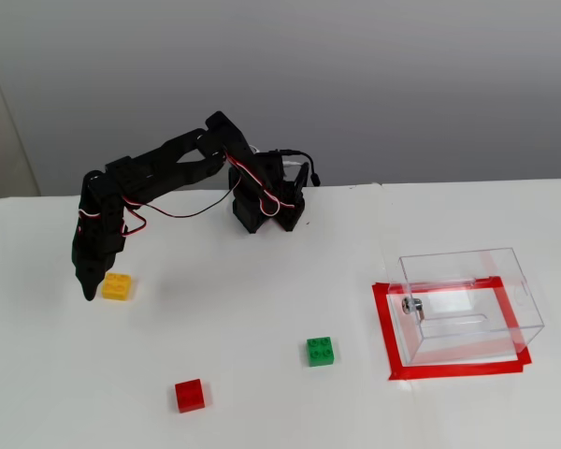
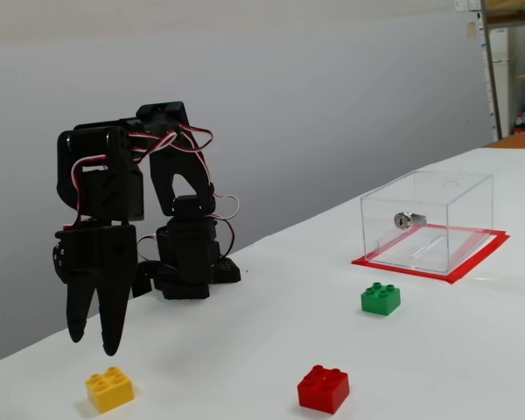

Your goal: Pick the yellow lego brick and place it into the transparent box

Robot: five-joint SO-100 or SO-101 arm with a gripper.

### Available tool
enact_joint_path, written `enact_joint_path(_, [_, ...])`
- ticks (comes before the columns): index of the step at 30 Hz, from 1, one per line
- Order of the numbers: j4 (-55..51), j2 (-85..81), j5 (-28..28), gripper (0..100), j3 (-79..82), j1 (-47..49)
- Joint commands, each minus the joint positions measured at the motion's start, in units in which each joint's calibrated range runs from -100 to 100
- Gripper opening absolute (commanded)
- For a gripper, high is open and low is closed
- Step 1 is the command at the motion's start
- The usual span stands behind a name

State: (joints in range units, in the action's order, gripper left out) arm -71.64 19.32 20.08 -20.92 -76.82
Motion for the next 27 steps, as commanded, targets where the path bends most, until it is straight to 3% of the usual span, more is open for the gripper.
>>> enact_joint_path(1, [-1.1, -0.3, -0.6, 33, -1.8, -0.3])
enact_joint_path(27, [-1.5, 8.6, -2.1, 33, -1.8, -1.4])
